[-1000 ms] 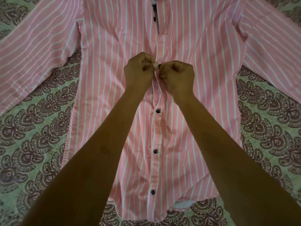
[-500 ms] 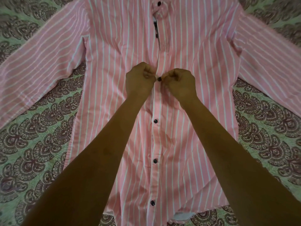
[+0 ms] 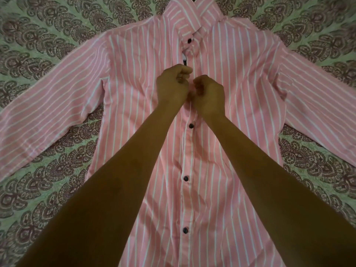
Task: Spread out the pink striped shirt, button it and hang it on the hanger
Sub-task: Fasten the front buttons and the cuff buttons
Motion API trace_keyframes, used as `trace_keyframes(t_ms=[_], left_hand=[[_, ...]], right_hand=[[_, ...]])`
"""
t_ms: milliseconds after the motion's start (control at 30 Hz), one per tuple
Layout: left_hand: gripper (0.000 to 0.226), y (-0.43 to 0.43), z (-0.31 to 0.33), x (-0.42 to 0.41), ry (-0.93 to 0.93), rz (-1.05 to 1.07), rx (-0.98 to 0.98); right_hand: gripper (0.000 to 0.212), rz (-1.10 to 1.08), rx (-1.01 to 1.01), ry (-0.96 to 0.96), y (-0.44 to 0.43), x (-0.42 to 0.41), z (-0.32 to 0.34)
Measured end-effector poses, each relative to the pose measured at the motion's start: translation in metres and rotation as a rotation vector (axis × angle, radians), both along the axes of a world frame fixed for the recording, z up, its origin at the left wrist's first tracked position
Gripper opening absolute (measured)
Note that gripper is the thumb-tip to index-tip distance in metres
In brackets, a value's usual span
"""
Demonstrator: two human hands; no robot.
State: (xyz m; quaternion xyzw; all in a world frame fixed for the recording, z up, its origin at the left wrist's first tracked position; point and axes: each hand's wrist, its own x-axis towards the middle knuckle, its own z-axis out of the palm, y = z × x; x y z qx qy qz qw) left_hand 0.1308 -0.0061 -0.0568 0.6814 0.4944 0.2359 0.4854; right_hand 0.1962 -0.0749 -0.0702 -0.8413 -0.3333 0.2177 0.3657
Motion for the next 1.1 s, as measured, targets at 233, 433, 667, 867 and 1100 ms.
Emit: trace_keyframes(t_ms=[233, 433, 667, 867, 1100], left_hand=[[0.030, 0.017, -0.030, 0.002, 0.209, -0.041, 0.131], [0.022, 0.026, -0.035, 0.008, 0.332, -0.027, 0.221], [0.012, 0.031, -0.017, 0.011, 0.146, 0.063, 0.086], [0.021, 0.032, 0.000, 0.012, 0.052, 0.022, 0.030], [0.029, 0.033, 0.005, 0.013, 0.182, -0.037, 0.142]], right_hand=[[0.032, 0.125, -0.246, -0.192, 0.011, 0.011, -0.012], [0.008, -0.076, -0.030, -0.035, 0.016, 0.024, -0.016], [0.020, -0.347, 0.215, 0.523, 0.023, 0.021, -0.012], [0.008, -0.345, 0.270, 0.462, 0.031, 0.015, -0.007], [0.011, -0.327, 0.328, 0.385, 0.032, 0.013, 0.001]])
